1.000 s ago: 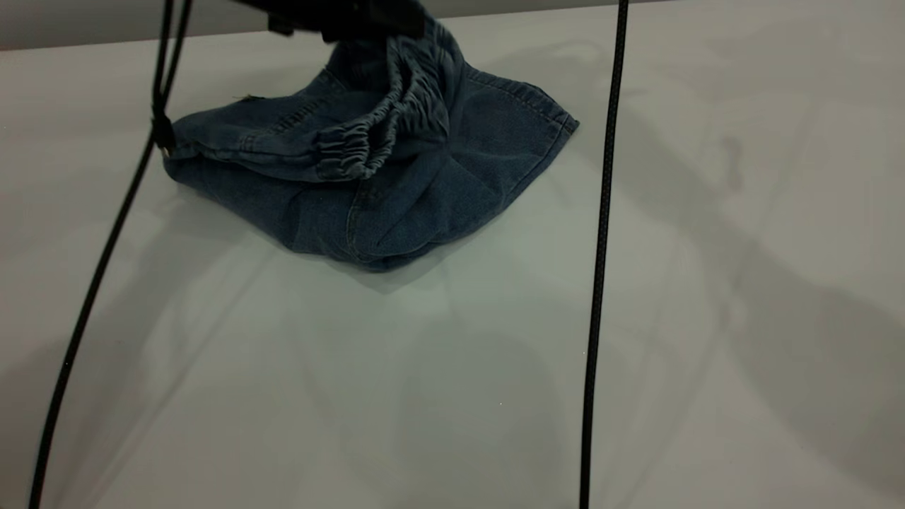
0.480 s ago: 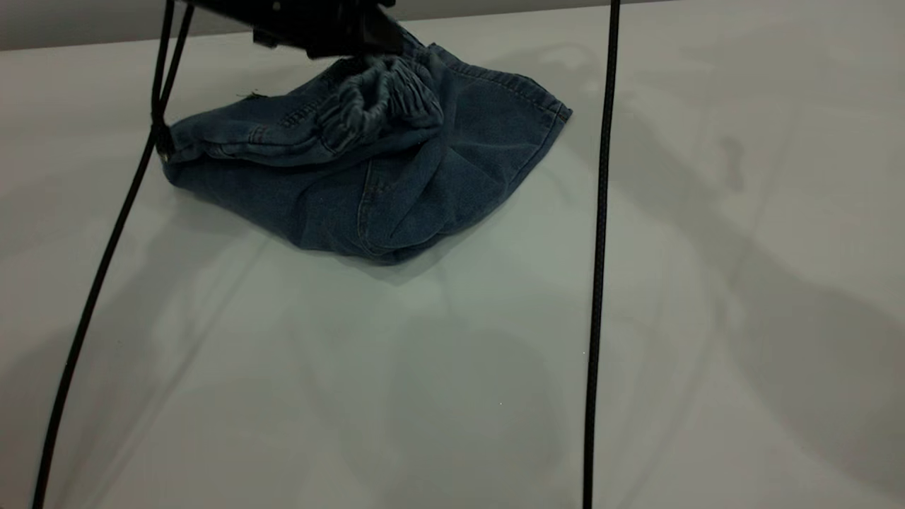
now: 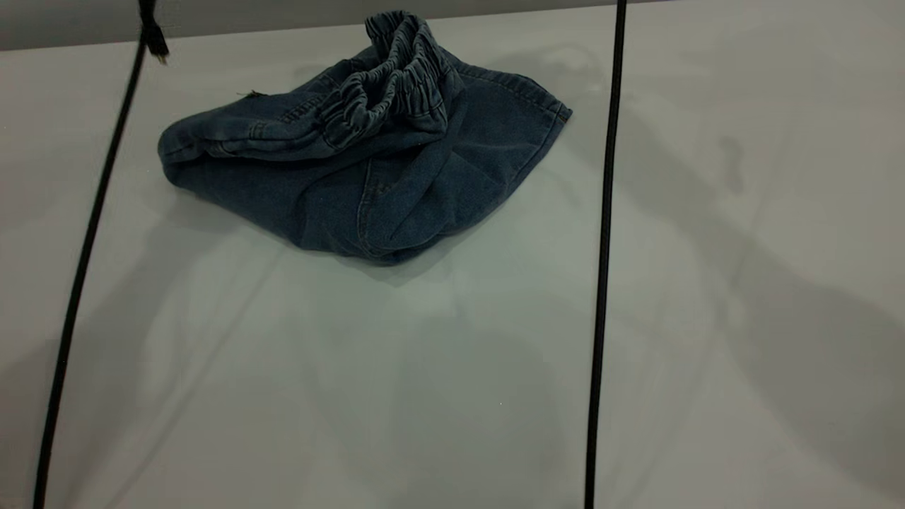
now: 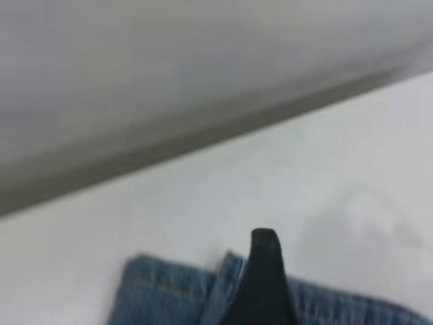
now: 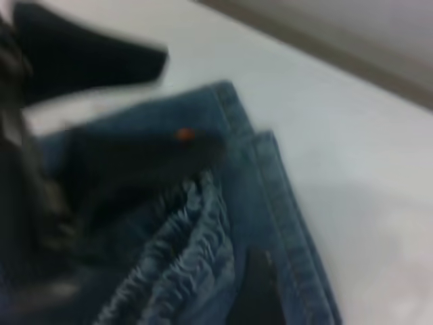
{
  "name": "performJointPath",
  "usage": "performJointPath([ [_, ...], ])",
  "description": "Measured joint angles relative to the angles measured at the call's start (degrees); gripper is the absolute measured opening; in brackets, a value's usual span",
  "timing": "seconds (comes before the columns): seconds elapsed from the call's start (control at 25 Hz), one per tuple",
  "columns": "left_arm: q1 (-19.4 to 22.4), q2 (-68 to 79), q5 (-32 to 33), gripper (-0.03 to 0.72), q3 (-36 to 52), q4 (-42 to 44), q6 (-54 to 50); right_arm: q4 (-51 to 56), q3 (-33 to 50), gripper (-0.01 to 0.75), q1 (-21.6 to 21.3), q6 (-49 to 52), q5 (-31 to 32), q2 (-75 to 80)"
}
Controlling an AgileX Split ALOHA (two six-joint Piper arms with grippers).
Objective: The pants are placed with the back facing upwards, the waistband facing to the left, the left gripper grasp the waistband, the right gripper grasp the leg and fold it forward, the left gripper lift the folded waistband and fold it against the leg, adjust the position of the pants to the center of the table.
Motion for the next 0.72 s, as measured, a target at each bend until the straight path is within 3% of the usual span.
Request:
performJointPath([
  [0.32, 4.0, -10.0, 1.6, 0.564, 0.0, 1.9, -0.4, 0.9, 12.1, 0.517, -0.4, 0.0, -0.1, -1.2],
  [0.72, 4.4, -18.2, 2.6, 0.564, 0.0, 1.9, -0.4, 1.6, 28.9, 0.516, 0.2, 0.1, -0.3, -5.3],
])
